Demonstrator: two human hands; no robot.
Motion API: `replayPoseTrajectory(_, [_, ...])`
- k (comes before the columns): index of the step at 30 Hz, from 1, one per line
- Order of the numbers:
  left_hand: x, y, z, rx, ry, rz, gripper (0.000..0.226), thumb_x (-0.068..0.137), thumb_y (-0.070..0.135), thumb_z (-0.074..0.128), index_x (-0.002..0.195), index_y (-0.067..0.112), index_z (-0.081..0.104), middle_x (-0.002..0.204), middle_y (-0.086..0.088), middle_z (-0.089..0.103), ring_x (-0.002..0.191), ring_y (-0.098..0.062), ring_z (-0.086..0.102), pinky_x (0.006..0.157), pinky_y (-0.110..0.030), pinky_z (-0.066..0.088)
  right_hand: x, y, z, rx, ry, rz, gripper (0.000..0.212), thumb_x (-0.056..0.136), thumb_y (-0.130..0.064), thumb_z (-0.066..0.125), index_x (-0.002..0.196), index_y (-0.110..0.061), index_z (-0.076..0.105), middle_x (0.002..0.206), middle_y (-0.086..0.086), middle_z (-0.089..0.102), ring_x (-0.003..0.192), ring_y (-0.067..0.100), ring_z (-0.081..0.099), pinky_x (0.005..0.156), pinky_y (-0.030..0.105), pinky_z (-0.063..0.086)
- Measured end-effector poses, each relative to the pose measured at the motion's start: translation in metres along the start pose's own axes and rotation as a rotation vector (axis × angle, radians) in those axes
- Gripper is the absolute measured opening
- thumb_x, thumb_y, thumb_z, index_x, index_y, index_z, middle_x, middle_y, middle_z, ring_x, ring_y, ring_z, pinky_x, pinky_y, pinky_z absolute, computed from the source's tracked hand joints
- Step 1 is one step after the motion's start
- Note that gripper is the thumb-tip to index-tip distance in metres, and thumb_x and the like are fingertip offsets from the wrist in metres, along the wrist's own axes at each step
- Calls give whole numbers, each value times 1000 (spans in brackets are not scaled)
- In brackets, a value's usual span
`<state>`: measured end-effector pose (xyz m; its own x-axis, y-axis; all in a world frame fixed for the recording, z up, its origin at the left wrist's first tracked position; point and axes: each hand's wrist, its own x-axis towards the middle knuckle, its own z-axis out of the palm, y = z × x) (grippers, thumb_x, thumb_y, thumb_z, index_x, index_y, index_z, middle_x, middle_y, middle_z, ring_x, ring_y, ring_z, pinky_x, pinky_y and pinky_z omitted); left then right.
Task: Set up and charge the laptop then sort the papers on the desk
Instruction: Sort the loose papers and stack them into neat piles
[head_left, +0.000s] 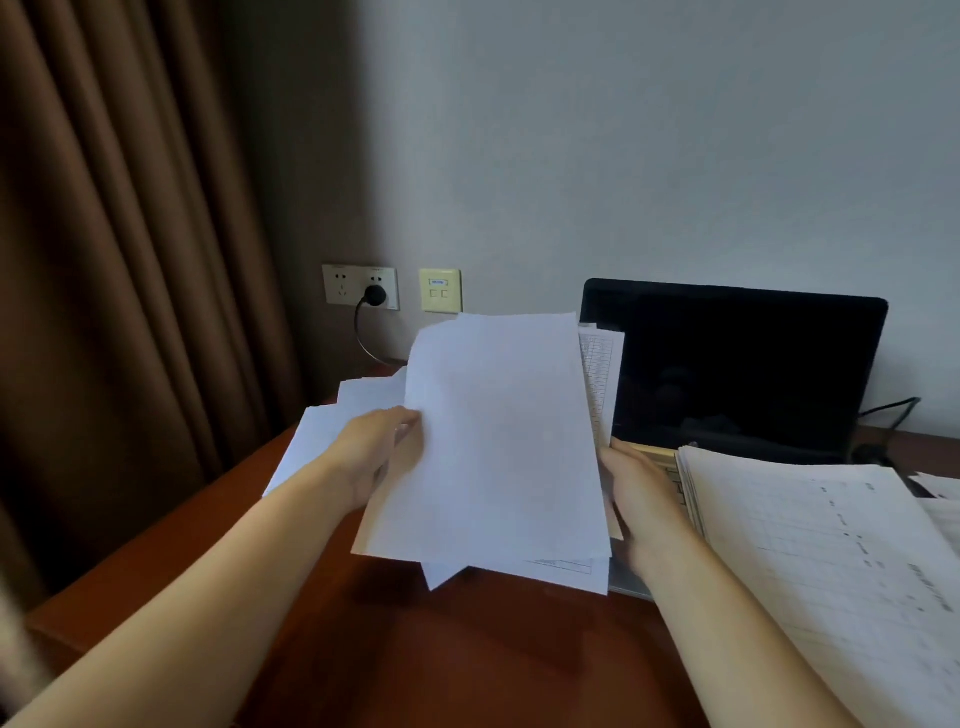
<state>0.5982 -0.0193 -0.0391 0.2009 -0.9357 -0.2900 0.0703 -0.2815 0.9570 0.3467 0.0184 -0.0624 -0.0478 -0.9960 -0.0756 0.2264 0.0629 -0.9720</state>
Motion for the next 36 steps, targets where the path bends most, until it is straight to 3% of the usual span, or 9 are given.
replayPoseTrajectory(6, [3,-10,-8,-355,-215,-139,57,76,34,85,124,15,61,119,-12,73,105,-32,73,74,-44,62,3,0,0,-11,-18,13,19,96,-15,58,106,-18,73,101,11,75,90,31,73,79,49,57])
replayPoseTrajectory(10, [2,-14,-11,-280,-267,-162,56,74,15,82,127,9,67,116,-16,74,113,-34,69,92,-48,58,6,1,-2,-48,26,45,15,93,-17,60,101,-10,71,84,8,74,70,26,70,57,31,54])
replayPoseTrajectory(14, [0,-20,-10,-3,-170,-158,41,78,5,83,116,6,68,98,-18,77,97,-38,73,80,-45,59,12,8,0,-15,53,35,36,98,-50,50,106,-23,73,101,-3,76,94,20,71,89,38,54])
replayPoseTrajectory(17, [0,-20,-13,71,-155,-127,23,84,2,77,105,7,69,86,-15,78,88,-35,72,69,-39,57,11,12,0,-177,0,-8,17,97,-17,60,107,-16,73,97,-4,77,85,14,73,72,29,55])
replayPoseTrajectory(19, [1,-19,-16,77,-185,-106,26,86,3,75,111,8,69,93,-15,78,89,-35,73,72,-39,58,8,10,-1,-239,-26,-13,17,94,-7,62,104,-14,74,98,1,77,83,16,73,66,29,55])
replayPoseTrajectory(23, [6,-12,-23,-4,-213,21,42,83,4,77,120,20,64,107,-12,77,98,-37,74,88,-50,59,6,1,0,-210,-76,-43,15,94,-13,64,106,-15,73,103,0,76,97,21,72,87,40,55])
replayPoseTrajectory(26, [9,3,-29,-13,-194,167,53,82,4,80,124,28,59,113,-7,75,101,-36,73,96,-57,55,9,-4,9,-226,-69,-70,14,95,-17,64,106,-16,72,100,-2,77,98,19,72,89,36,54])
replayPoseTrajectory(31, [2,40,-36,77,-225,420,59,89,2,73,135,31,48,121,0,71,109,-27,71,100,-52,54,26,-35,31,-191,-86,-139,30,90,-5,68,118,-14,67,109,3,75,102,23,71,98,46,53])
replayPoseTrajectory(36, [-6,61,-43,-39,-209,676,58,91,-9,65,138,20,47,128,-1,69,116,-23,68,96,-44,56,34,-73,52,-135,-130,-280,32,89,-7,70,119,-16,65,110,0,74,103,19,71,93,41,55])
